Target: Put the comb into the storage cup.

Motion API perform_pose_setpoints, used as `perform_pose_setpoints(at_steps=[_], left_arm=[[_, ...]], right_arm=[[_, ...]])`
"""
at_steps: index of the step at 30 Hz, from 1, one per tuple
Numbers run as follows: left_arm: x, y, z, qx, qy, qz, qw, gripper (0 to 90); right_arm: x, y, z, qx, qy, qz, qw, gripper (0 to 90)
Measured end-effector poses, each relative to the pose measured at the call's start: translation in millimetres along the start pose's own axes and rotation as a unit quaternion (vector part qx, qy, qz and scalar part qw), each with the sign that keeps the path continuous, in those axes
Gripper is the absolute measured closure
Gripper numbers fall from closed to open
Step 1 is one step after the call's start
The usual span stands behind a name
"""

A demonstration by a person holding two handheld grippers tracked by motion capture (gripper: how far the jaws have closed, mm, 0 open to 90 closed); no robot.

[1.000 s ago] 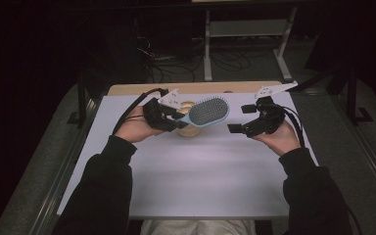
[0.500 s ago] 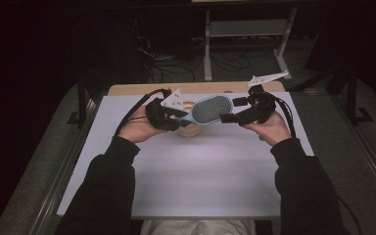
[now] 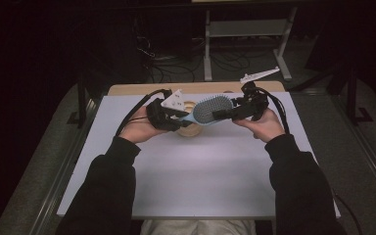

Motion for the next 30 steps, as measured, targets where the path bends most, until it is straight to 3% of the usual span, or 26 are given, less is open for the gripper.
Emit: perform_pose_setpoints(at_steps=[2,4,11,13,14,16,19,24,30], left_arm=[[0.6,0.2,0.1,-0.001,-0.001,0.000,1.0000,69.9],[0.5,-0.6,0.0,-0.002,-0.002,-0.003,1.0000,69.9],[1.6,-1.3,0.8,0.006,0.003,-0.013,0.9999,69.9],[4.8,-3.7,0.2,0.011,0.004,-0.003,0.9999,70.3],[4.8,-3.7,0.2,0.011,0.004,-0.003,0.9999,70.5],[7.7,-7.3,-0.2,0.012,0.005,0.003,0.9999,70.9],[8.2,-8.4,0.0,0.014,0.007,0.001,0.9999,71.2],[10.0,-9.4,0.0,0.024,0.014,-0.001,0.9996,71.3],[7.0,0.1,0.5,0.046,0.040,-0.041,0.9973,67.3]], right_arm=[[-0.1,0.4,-0.8,0.003,-0.002,0.000,1.0000,22.8],[-0.8,2.3,-2.7,-0.008,-0.018,-0.003,0.9998,26.2],[-2.5,4.2,-6.1,-0.032,-0.042,-0.010,0.9985,31.1],[-3.5,6.5,-1.8,-0.032,-0.017,-0.014,0.9993,36.8],[-3.5,6.5,-1.8,-0.032,-0.017,-0.014,0.9993,36.8],[-6.4,9.1,3.7,-0.032,-0.003,-0.019,0.9993,46.1],[-9.7,11.3,7.3,-0.037,0.004,-0.023,0.9990,49.9],[-15.2,12.3,16.2,-0.023,0.033,-0.016,0.9991,55.0],[-21.5,13.5,23.3,-0.009,0.044,-0.010,0.9989,55.9]])
Point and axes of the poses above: each handheld gripper's, and its own axes: y roughly backward along the jaws, x roughly out of its underside, z roughly to its left, the point moved 9 cm from there along -y, roughly forward along the jaws, and after that the axes turned 3 degrees about x, right-handed, at the moved point
